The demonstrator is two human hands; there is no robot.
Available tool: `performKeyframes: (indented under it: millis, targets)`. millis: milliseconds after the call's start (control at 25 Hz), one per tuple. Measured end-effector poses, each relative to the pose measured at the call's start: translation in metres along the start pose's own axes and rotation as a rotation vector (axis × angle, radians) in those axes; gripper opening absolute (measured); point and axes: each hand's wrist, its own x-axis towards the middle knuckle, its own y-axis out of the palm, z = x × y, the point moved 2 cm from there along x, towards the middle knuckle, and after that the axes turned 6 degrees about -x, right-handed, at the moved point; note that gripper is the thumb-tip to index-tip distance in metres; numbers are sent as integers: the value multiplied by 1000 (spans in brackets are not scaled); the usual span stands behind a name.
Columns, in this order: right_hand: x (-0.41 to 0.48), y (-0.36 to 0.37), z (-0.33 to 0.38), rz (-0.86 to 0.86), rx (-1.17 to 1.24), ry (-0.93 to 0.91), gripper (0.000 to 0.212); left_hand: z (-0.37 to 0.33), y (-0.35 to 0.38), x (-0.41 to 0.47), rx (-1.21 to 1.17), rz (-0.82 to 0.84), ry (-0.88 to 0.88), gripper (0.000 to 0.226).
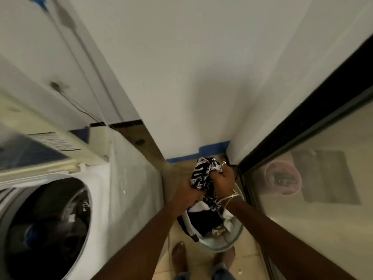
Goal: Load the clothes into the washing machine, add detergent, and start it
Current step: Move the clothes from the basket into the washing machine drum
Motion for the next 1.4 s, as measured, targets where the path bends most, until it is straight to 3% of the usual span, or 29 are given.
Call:
performKeyframes:
  millis: [40, 160, 280, 360, 480, 560, 640, 760, 880, 1000, 1080, 1200, 1320, 1400]
  targets:
    - [-7, 13, 27, 8, 18, -62, 29, -22, -17, -18, -98, -79, 36, 21]
    - [-40, 54, 105, 86, -50, -327, 42, -82, -78, -77, -384, -266, 193, 25]
    - [-74, 92, 145, 342, -258, -664, 81, -114, -142, -132, -589, -393, 325, 29]
    - [-89, 125, 152, 499, -443, -737, 103, -112, -191, -170, -705, -503, 409, 31]
    - [-117, 191, 157, 585, -657, -809, 93, -86, -250, -220, -924, -697, 509, 37]
    - [-141, 249, 159, 661, -601, -912, 78, -54, -292, -248, -1116, -877, 546, 54]
    - [-164, 306, 162, 762, -446, -824, 68, -23, -330, -269, -1191, -1030, 535, 68]
    - [-184, 382, 147, 799, -243, -634, 66, 15, -374, -288, -1054, -1162, 470, 53]
    - [-174, 429, 98, 833, -385, -422, 77, 63, -390, -275, -788, -1174, 149, 38]
    - [-151, 431, 49, 1105, -954, -95, 102, 114, -376, -251, -632, -988, -240, 42]
    - [-141, 416, 45, 1155, -1274, -272, 81, 133, -359, -237, -554, -869, -369, 32]
    - [-134, 386, 68, 976, -1648, -816, 34, 136, -338, -214, -508, -794, -384, 22]
    - [-117, 365, 76, 859, -1836, -871, 34, 115, -320, -191, -628, -797, -318, 19]
    - [-118, 362, 75, 898, -1818, -840, 33, 100, -311, -181, -712, -817, -320, 20]
